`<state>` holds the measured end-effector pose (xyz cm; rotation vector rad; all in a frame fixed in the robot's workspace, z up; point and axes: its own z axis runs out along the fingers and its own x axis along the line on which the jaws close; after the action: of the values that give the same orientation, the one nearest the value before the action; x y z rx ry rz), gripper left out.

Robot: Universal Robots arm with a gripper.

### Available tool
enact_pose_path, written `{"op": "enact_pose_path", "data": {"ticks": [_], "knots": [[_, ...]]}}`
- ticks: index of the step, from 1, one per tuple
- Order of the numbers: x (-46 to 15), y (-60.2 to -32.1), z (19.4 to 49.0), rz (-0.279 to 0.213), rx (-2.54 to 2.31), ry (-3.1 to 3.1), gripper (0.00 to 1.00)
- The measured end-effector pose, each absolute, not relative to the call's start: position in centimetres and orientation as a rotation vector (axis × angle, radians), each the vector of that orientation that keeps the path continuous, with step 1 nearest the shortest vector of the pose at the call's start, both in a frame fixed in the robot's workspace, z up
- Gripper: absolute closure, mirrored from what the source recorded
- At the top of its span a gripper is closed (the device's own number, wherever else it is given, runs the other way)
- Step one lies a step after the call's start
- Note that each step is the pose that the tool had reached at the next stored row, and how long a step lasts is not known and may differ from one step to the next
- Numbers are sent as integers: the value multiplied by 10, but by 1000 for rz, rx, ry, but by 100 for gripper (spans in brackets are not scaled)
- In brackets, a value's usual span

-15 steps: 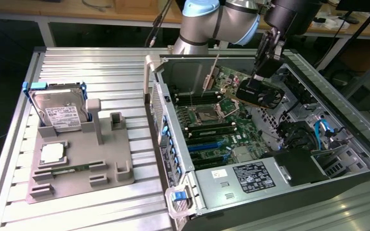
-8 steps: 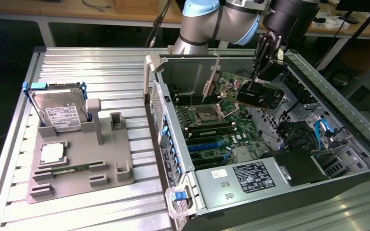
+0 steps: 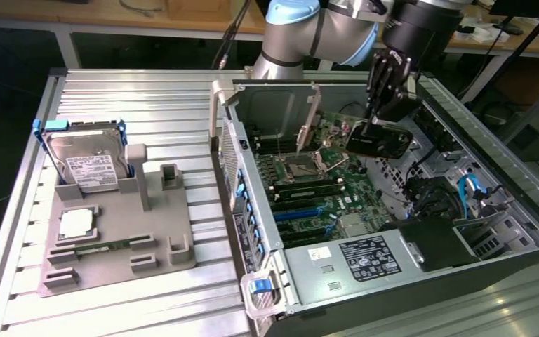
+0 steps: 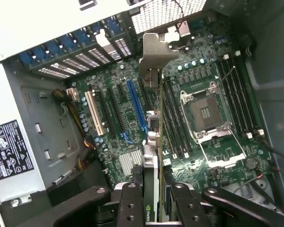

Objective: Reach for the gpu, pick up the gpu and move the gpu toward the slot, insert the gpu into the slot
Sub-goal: 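Insert the gpu into the slot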

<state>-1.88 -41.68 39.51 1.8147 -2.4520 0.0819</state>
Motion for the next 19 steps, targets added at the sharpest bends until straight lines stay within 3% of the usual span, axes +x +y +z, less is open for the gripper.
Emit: {"op": "enact_pose_path", "data": {"ticks": [19], "knots": [[-41, -419, 376, 102, 1889, -2428, 73]]}}
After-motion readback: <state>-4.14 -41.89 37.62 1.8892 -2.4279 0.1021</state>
